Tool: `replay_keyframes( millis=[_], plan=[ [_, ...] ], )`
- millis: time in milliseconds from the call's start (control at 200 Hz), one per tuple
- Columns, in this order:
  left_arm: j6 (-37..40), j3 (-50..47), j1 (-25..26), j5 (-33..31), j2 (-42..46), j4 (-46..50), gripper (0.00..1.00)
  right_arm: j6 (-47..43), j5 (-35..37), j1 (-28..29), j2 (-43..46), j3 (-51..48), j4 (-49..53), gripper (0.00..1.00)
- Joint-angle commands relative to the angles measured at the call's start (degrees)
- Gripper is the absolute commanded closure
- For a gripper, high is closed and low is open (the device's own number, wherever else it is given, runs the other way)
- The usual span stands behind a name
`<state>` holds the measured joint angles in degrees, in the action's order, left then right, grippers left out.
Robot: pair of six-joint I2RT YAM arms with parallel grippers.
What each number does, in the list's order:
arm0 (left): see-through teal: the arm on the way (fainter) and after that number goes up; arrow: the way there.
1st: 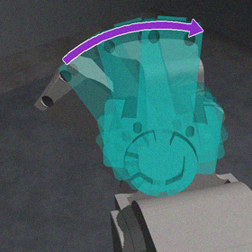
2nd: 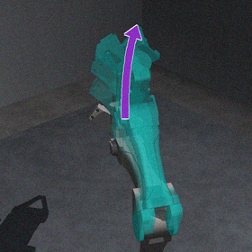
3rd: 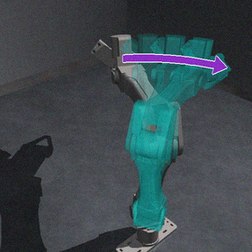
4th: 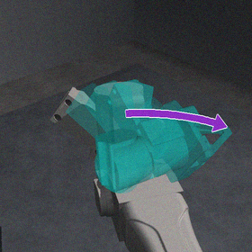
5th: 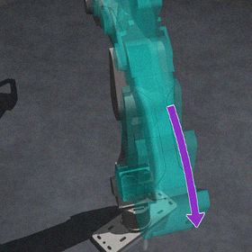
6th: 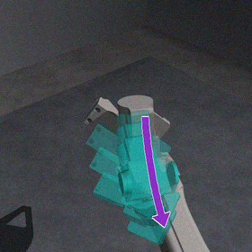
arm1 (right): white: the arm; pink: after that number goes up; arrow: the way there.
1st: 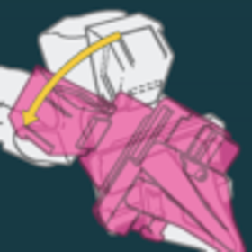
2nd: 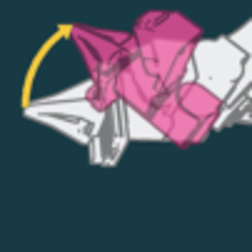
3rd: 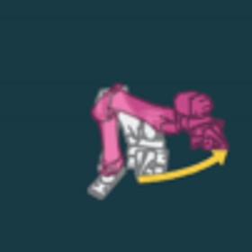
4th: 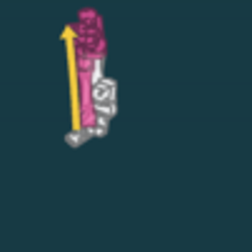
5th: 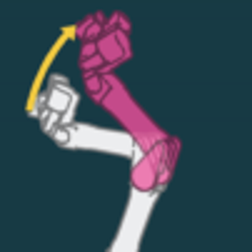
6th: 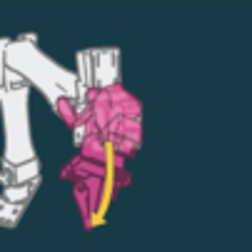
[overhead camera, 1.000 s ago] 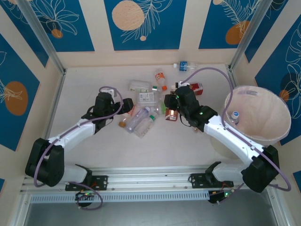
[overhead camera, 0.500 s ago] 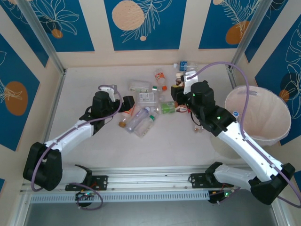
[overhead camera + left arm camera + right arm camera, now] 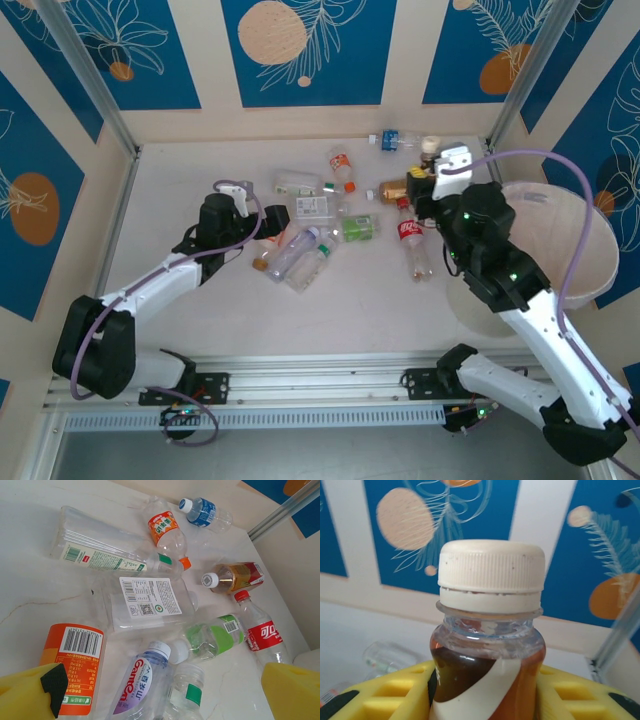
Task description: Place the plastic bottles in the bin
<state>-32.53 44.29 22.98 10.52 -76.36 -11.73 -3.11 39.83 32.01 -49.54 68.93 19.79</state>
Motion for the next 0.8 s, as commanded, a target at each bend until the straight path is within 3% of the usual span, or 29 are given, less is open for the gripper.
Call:
replay_keyframes(
  millis=[0, 170, 485, 795],
  plan=[
    [-0.33, 0.81, -0.31, 0.80, -0.74, -2.78, 0.00, -0.08, 2.35, -3.83, 1.13, 3.28, 1.46, 1.00],
    [-0.25, 0.36, -0.22, 1.34, -1.03, -4.38, 0.00, 1.00, 4.11, -11.85, 0.42, 6.11, 5.69, 1.00],
    [-1.46, 2.29, -0.19, 3.62, -3.84, -5.33, 0.00, 6.35, 2.42, -33.62, -6.26, 16.63, 20.56, 0.99],
    [-3.72, 5.94, -0.20, 5.40, -9.03, -6.38, 0.00, 8.12, 4.56, -48.65, -6.53, 7.68, 19.23, 1.00]
  ],
)
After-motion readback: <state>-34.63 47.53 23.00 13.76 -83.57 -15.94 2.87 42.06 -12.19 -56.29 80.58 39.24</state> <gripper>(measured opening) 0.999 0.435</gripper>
